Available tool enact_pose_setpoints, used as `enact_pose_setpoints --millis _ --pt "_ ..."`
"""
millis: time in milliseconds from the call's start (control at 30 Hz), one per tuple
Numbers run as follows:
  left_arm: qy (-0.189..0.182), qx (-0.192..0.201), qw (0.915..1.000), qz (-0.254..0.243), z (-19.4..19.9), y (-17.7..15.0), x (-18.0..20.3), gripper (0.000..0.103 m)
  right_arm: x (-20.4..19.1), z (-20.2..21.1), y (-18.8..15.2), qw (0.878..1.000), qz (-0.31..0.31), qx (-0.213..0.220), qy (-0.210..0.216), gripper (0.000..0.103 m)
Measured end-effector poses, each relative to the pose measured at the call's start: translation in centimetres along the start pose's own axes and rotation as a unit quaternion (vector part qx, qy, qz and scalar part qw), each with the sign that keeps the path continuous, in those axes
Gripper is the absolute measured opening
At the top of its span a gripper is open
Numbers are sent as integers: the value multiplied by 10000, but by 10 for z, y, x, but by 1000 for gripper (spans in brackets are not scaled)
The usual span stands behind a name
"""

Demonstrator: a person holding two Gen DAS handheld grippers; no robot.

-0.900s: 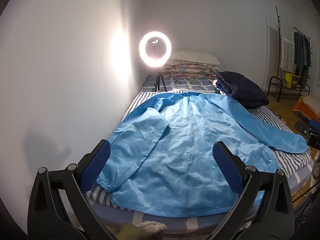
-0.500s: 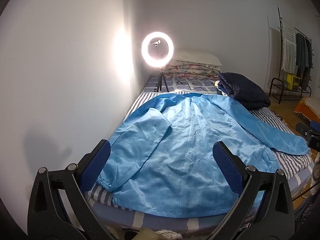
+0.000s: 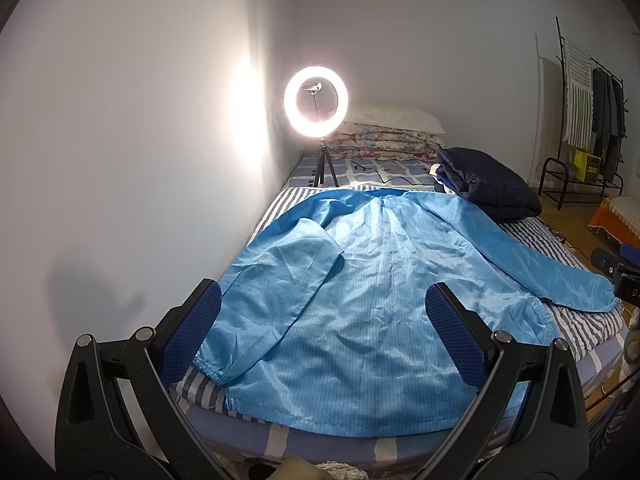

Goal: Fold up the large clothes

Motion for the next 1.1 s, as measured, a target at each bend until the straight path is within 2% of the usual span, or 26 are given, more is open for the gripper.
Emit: enact_pose_setpoints --millis 1100 --pt "34 33 10000 -5 1 3 -2 103 0 1 0 10000 2 4 1 103"
Point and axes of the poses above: each gripper's, at about its wrist camera, not at the fingertips, and z roughly against the way its jaws point, x to its right, y to its top, the point moved 10 cm from there along -z, roughly the way its jaws point, and after that the axes turned 6 degrees about x, right-handed, at the moved point
